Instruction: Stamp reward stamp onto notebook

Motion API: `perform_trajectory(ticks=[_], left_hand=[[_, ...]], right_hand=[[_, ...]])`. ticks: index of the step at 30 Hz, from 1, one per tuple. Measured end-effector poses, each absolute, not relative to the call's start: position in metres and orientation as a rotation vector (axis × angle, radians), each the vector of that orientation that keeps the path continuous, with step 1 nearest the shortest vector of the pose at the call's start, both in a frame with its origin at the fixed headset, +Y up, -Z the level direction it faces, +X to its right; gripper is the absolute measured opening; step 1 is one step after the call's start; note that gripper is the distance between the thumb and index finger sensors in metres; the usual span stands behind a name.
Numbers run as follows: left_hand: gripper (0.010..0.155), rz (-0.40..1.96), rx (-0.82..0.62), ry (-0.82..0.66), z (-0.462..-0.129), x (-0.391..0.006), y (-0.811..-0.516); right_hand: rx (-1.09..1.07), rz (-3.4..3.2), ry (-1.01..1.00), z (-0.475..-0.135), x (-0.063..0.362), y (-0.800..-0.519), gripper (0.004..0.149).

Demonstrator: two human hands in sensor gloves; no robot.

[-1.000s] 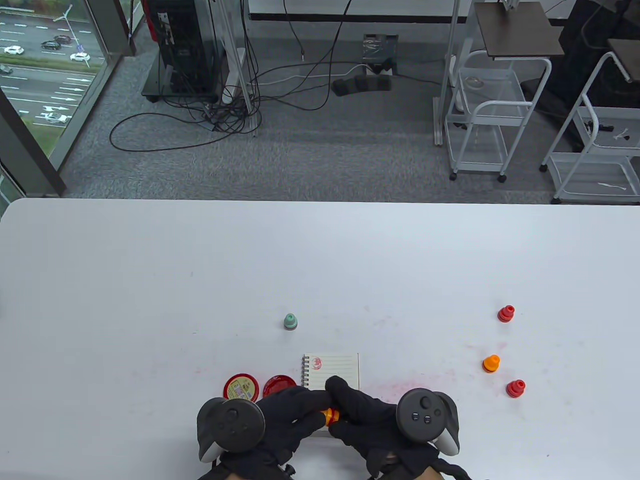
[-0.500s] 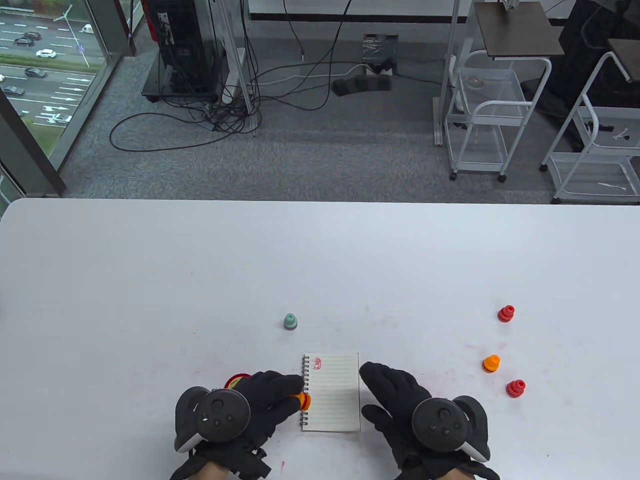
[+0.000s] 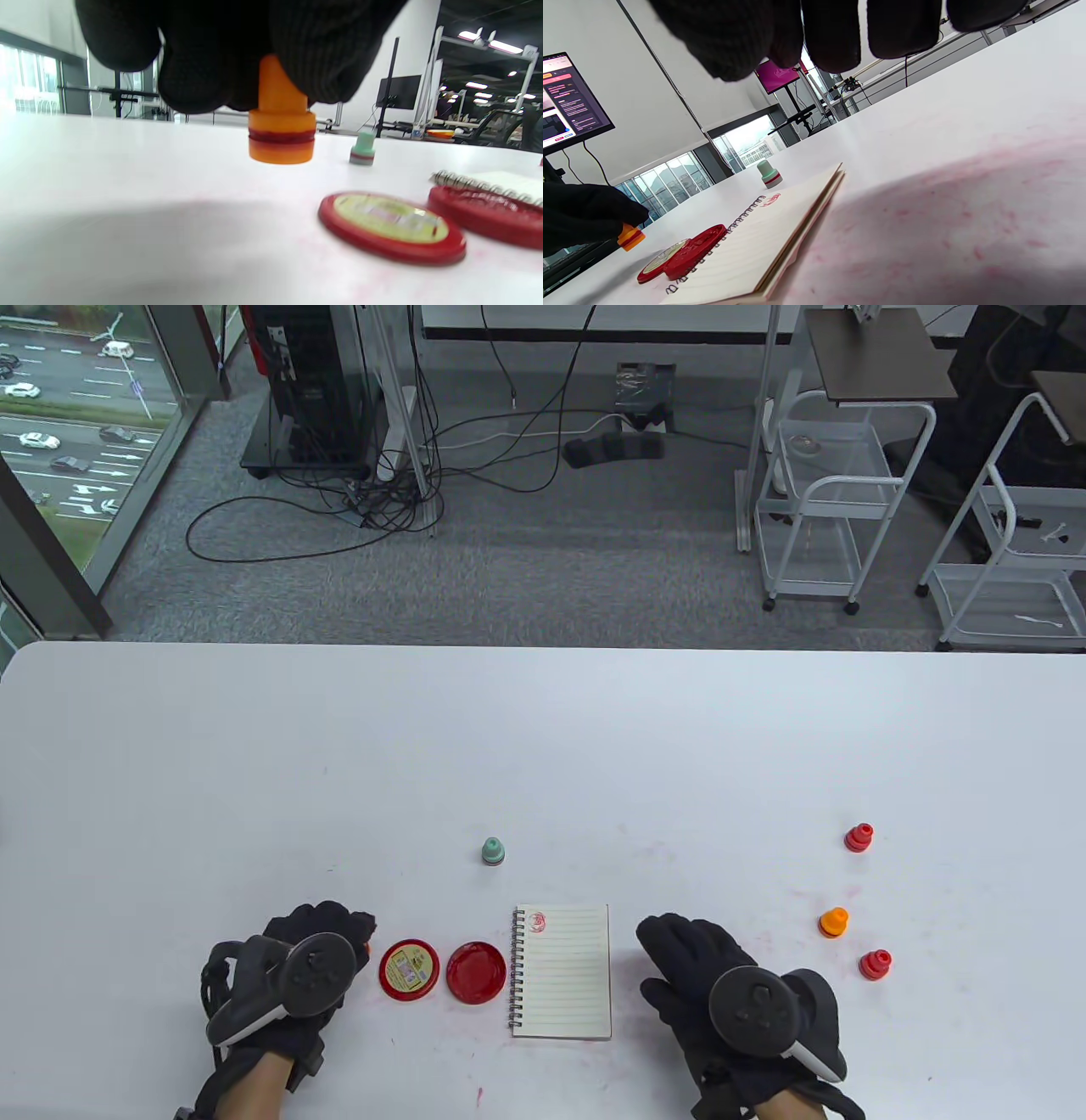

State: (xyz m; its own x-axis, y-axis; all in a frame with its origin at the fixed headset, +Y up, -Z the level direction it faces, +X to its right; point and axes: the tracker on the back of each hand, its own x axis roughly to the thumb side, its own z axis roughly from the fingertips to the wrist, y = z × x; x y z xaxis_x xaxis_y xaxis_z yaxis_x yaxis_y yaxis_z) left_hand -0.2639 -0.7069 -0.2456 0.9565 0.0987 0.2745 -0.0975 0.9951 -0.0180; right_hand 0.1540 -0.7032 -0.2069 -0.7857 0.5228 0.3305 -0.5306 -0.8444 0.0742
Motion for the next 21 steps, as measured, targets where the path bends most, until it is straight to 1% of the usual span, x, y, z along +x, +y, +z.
perform_trajectory(ticks=[3,8,21], left_hand=[[0.047,0.085,-0.026,-0.239,-0.2508,-0.2700,-0.7143],[0.048,0.023,0.000,-0.184,-0.2526,-0.2709,-0.7174],[0.048,-0.001,-0.024,-0.189,-0.2529,-0.2677,-0.7189]], right_hand=[[0.439,2.552,-0.016,-0.2088,0.1572,-0.7065,0.060],[0.414,2.562,-0.004,-0.2110,0.1610,-0.7091,0.060],[0.412,2.577,0.002,-0.2114,0.1620,-0.7088,0.059]])
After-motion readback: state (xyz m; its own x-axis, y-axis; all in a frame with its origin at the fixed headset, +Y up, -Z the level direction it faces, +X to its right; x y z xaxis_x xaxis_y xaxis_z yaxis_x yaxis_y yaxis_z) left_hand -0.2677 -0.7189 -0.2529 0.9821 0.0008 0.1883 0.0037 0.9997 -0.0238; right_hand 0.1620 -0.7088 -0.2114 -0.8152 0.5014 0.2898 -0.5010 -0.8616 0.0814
